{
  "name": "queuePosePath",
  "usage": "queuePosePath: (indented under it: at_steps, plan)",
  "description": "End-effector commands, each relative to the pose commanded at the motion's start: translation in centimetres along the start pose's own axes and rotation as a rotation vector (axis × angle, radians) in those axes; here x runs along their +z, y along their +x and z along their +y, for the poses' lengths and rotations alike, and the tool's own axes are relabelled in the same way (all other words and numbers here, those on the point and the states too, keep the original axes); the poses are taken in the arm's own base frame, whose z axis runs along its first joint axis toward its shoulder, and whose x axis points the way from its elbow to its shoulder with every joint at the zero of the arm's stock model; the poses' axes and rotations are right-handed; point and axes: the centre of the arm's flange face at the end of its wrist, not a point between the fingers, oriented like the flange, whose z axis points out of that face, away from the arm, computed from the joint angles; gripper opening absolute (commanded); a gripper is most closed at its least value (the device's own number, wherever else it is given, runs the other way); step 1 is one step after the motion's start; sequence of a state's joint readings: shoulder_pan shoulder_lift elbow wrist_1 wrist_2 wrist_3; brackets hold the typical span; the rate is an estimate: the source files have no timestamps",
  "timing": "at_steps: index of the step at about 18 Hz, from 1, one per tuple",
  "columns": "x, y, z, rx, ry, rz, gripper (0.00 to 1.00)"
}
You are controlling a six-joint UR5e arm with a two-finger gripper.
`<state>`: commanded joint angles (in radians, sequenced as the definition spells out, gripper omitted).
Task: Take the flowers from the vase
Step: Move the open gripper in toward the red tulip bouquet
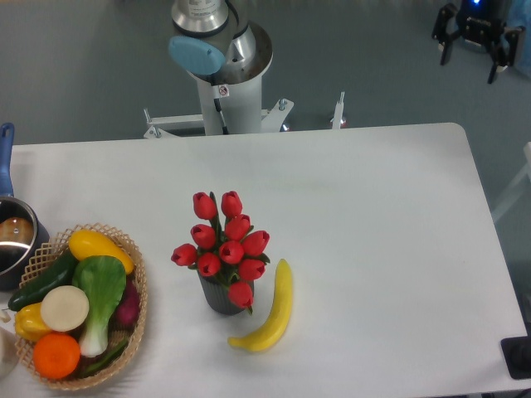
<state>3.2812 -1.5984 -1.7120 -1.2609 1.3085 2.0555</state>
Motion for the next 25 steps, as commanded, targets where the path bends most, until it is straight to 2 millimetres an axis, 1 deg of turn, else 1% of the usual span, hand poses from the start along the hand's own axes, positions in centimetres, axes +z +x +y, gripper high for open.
queuePosePath:
  at_steps: [3,5,6,8,9,11,14,19,23,25]
  plan:
    - [-0.2,-0.1,-0.2,0.004,-0.002,-0.001,1.0]
    - [0.3,0.0,-0.2,-0.005,0.009,0.003,1.0]
    - [0.7,0.0,-0.3,-0.027,0.047,-0.008,1.0]
    - [1.1,-0.2,-0.5,-0.129,0.173,-0.058,1.0]
    - [1.1,-0.2,-0.1,-0.184,0.196,-0.07,1.0]
    - [1.1,-0.1,-0.3,-0.212,0.204,-0.068,1.0]
    - [1.4,-0.1,-0.9,-0.242,0.24,-0.067,1.0]
    - [2.4,-0.2,-1.9,-0.454,0.53,-0.107,1.0]
    - [2.7,-0.8,-3.1,-0.559,0.606,-0.085,1.0]
    - [2.8,-1.3,-4.3,-0.604,0.663,-0.087,1.0]
